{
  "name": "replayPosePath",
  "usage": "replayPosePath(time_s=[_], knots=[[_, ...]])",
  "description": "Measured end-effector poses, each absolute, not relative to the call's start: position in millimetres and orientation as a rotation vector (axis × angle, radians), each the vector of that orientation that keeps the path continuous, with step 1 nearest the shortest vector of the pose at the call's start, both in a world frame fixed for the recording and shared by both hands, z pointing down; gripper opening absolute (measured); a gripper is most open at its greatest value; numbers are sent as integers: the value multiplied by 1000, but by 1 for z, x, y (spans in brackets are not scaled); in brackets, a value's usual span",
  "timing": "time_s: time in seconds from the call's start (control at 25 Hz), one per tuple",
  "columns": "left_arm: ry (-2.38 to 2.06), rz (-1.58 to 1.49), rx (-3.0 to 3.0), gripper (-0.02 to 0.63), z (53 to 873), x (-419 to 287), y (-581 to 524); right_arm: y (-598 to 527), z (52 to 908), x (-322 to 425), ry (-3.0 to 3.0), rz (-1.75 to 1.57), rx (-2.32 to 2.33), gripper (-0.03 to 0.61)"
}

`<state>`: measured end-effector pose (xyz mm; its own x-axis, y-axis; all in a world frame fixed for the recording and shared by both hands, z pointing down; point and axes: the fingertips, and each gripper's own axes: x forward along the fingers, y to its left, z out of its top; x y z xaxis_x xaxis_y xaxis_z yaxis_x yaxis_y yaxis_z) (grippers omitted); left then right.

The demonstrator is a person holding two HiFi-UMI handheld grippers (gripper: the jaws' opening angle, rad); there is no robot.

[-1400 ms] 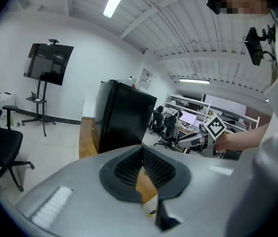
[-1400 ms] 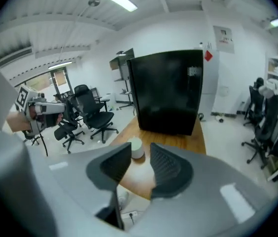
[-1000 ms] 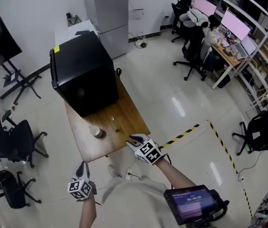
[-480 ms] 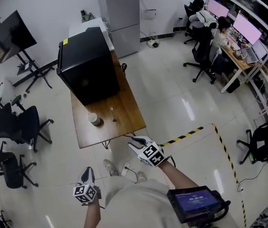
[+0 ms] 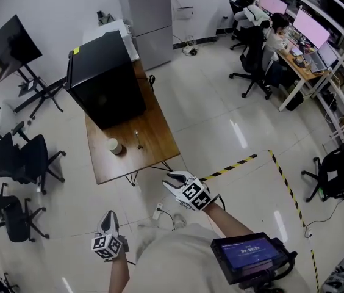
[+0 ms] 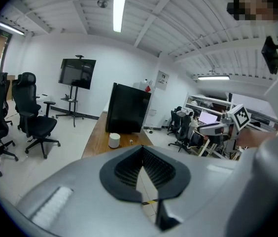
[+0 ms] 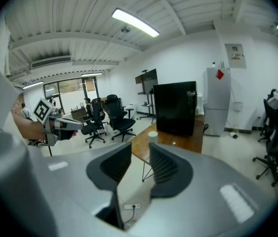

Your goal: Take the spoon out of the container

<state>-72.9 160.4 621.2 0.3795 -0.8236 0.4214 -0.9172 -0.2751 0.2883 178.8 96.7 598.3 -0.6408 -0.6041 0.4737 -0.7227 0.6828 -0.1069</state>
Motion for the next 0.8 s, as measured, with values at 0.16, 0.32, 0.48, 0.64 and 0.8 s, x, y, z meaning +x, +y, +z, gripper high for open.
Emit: replayPosePath(time_s=[0.16, 0.32, 0.48, 0.64, 0.8], knots=[[-1464, 251, 2205, 0, 612, -70, 150, 97, 602, 172, -2461, 404, 1030, 115], [-1468, 249, 2243, 0, 601, -69, 144, 92, 592, 161, -2471, 384, 1025, 115], [-1429, 265, 2236, 0, 608, -71, 143, 90, 592, 149, -2476, 416, 1043, 117], [-1371, 305, 2244, 0, 616, -92, 136, 86, 597, 118, -2461, 430, 1050, 107], [-1341, 329, 2269, 0, 616, -99, 122, 85, 603, 105, -2450, 426, 1027, 104]])
